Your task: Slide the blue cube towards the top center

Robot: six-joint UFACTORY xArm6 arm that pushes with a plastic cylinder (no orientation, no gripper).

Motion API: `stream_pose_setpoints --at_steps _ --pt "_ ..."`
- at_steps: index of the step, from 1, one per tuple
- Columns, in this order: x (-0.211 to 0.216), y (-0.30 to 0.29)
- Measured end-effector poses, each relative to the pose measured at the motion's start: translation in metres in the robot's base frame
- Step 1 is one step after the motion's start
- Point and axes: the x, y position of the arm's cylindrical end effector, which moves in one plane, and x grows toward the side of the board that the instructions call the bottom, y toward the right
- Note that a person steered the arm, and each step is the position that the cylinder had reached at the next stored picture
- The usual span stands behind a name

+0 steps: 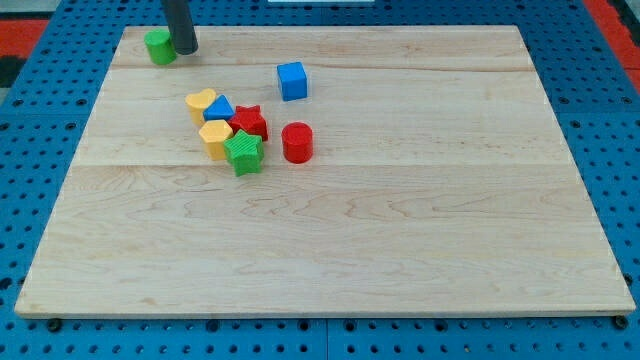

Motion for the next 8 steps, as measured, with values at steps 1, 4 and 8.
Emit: stream_pose_setpoints --at_steps 1,4,8 --pt "0.0 0.001" --pt "0.088 0.094" --pt "0.072 0.195"
